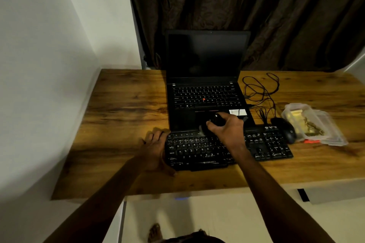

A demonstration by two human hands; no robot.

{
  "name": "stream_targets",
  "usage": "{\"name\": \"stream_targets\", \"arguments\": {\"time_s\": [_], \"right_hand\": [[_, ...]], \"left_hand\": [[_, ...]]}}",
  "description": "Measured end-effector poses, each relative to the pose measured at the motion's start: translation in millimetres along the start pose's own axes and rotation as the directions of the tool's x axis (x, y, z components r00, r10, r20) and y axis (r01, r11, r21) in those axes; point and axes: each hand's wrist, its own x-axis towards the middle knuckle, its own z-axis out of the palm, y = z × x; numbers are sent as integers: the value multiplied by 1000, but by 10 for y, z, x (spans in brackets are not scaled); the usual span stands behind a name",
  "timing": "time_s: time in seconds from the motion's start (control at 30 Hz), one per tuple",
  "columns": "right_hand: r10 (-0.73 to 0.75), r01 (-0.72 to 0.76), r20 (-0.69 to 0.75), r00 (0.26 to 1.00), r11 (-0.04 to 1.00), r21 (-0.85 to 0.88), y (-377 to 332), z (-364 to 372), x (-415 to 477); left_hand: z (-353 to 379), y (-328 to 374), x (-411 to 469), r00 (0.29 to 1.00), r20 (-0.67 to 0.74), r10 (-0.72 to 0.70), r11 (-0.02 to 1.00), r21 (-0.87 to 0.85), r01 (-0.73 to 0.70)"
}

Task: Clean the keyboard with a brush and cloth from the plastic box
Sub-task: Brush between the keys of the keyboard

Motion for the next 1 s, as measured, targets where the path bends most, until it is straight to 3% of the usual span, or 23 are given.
{"name": "stream_targets", "arguments": {"time_s": [0.17, 0.47, 0.67, 1.0], "right_hand": [[-15, 10, -29, 999, 988, -155, 94, -158, 89], [-22, 21, 23, 999, 999, 37, -29, -18, -3], [87, -88, -49, 995, 996, -6, 210, -308, 94], [29, -29, 8, 1000, 999, 37, 56, -194, 61]], "left_hand": [[-23, 31, -6, 1000, 15, -6, 1000, 1, 6], [-45, 35, -14, 999, 30, -11, 1000, -4, 12], [-63, 59, -23, 999, 29, -22, 999, -36, 23], [-102, 105, -45, 999, 41, -33, 999, -23, 34]]}}
